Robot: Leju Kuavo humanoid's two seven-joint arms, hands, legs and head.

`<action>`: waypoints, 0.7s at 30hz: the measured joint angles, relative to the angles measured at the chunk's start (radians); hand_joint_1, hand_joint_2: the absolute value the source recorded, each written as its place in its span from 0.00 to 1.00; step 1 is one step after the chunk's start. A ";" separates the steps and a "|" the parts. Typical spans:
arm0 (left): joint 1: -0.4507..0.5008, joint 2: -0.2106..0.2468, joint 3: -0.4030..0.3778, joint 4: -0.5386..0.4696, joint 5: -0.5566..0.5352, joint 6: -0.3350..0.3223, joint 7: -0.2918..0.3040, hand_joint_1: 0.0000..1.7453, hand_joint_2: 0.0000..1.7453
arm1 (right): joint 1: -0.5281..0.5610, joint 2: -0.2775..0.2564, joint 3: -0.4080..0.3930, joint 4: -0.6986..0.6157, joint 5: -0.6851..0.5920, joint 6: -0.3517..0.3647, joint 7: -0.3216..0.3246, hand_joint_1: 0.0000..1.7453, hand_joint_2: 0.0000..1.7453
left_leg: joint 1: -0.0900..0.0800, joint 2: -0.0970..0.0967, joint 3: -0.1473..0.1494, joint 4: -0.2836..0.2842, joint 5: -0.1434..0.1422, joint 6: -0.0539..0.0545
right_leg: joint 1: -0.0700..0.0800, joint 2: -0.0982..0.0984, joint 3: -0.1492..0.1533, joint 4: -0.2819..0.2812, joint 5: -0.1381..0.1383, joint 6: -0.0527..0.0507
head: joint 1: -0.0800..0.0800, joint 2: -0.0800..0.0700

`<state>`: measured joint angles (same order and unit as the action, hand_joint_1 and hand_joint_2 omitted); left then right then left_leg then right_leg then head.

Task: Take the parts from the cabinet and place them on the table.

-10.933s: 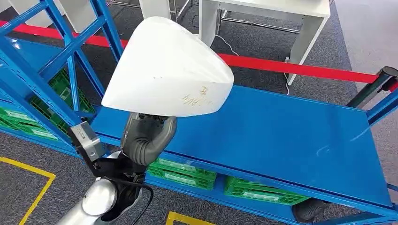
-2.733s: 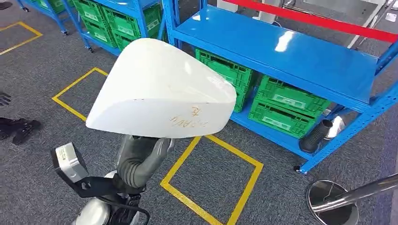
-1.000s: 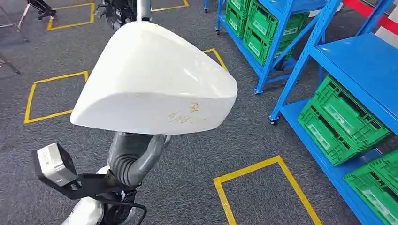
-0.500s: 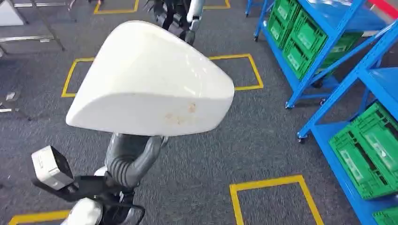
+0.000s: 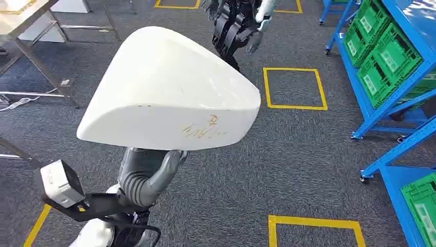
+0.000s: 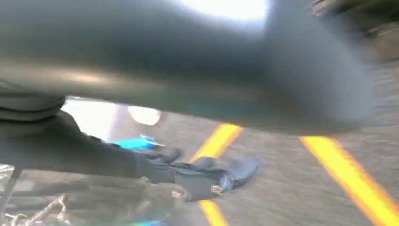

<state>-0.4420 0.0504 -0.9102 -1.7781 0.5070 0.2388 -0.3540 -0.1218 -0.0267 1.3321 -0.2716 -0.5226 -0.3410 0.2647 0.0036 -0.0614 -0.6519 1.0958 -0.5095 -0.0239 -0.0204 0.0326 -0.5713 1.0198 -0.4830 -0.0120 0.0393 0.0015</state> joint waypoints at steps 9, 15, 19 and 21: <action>0.004 -0.001 -0.001 0.001 0.003 -0.002 0.001 1.00 1.00 | 0.002 -0.003 0.004 -0.003 0.000 -0.002 0.005 0.00 0.00 | -0.001 0.138 0.035 -0.061 0.043 -0.009 | 0.011 -0.127 0.031 0.002 -0.031 0.022 | -0.004 0.000; 0.000 -0.002 -0.001 0.000 0.014 -0.003 0.007 1.00 1.00 | -0.006 -0.003 0.006 -0.011 0.000 -0.003 0.008 0.00 0.00 | 0.001 0.079 0.038 -0.072 0.041 0.043 | 0.000 -0.070 0.020 0.051 -0.083 0.048 | 0.008 0.000; 0.002 -0.004 -0.003 0.002 0.018 -0.003 0.010 1.00 1.00 | 0.004 -0.003 0.008 -0.013 0.007 -0.003 0.010 0.00 0.00 | -0.007 0.028 0.040 -0.069 0.037 0.054 | 0.003 -0.036 -0.132 0.315 -0.164 0.040 | 0.018 0.000; 0.002 -0.004 -0.003 0.002 0.018 -0.003 0.013 1.00 1.00 | 0.005 -0.004 0.008 -0.013 0.010 -0.004 0.011 0.00 0.00 | -0.009 -0.004 0.045 -0.066 0.034 0.056 | 0.004 -0.030 -0.116 0.238 -0.083 0.033 | 0.018 0.000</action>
<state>-0.4396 0.0465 -0.9129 -1.7758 0.5253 0.2354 -0.3414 -0.1164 -0.0305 1.3401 -0.2842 -0.5131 -0.3452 0.2758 -0.0056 -0.0653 -0.6067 1.0296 -0.4757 0.0316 -0.0160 0.0026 -0.6870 1.2581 -0.5664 0.0205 0.0576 0.0015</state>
